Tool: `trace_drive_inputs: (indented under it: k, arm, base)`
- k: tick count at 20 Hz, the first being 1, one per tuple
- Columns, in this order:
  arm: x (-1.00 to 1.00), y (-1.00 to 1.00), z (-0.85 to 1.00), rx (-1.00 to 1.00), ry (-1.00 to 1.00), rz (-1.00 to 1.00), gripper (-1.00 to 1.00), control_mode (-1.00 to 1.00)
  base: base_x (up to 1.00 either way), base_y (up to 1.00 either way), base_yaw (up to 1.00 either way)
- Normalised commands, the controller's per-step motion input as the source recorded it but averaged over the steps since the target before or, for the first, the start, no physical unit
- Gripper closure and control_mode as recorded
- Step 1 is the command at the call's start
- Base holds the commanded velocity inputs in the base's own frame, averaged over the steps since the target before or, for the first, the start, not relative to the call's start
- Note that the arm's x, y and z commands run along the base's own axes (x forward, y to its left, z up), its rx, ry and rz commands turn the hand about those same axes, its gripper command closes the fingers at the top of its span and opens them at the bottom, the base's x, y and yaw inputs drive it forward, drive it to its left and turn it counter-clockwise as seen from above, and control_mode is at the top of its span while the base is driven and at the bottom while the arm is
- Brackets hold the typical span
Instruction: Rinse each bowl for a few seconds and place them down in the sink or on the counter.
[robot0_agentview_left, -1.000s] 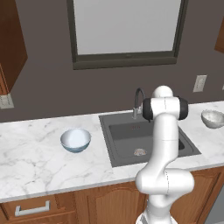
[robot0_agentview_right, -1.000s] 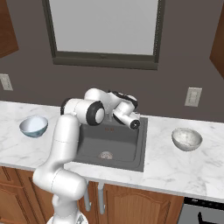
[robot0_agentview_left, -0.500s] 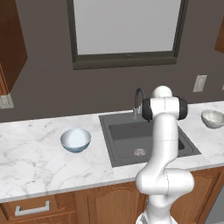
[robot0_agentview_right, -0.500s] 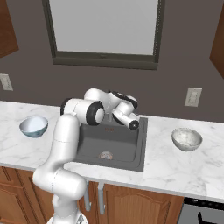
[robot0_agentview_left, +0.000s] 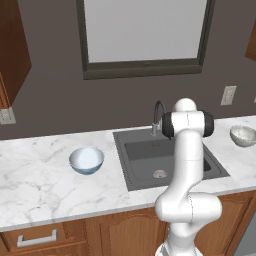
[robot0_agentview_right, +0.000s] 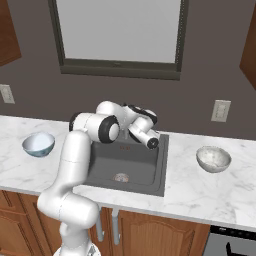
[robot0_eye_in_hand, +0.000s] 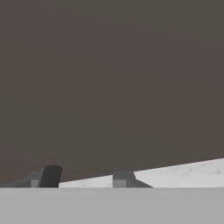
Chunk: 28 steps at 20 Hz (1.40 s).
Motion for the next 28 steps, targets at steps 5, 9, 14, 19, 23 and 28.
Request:
trace_drive_inputs:
  k: [5,9,14,19,23,28]
  arm:
    - [0.00,-0.56,-0.22,0.06,0.05,-0.03,1.00,-1.00]
    - [0.00,-0.55,-0.25,0.06,0.06,-0.04,1.00,-1.00]
    - [0.03,-0.53,-0.33,0.05,0.07,-0.05,1.00,-1.00]
    - [0.00,-0.57,-0.36,0.03,0.05,-0.06,1.00,-1.00]
    - [-0.08,-0.61,-0.36,0.03,0.03,-0.06,1.00,-1.00]
    - [-0.12,-0.62,-0.36,0.03,0.02,-0.05,1.00,-1.00]
  base:
    - [0.00,0.00,0.00]
    - [0.00,0.00,0.00]
    - [0.00,0.00,0.00]
    - [0.00,0.00,0.00]
    - [0.00,0.00,0.00]
    - [0.00,0.00,0.00]
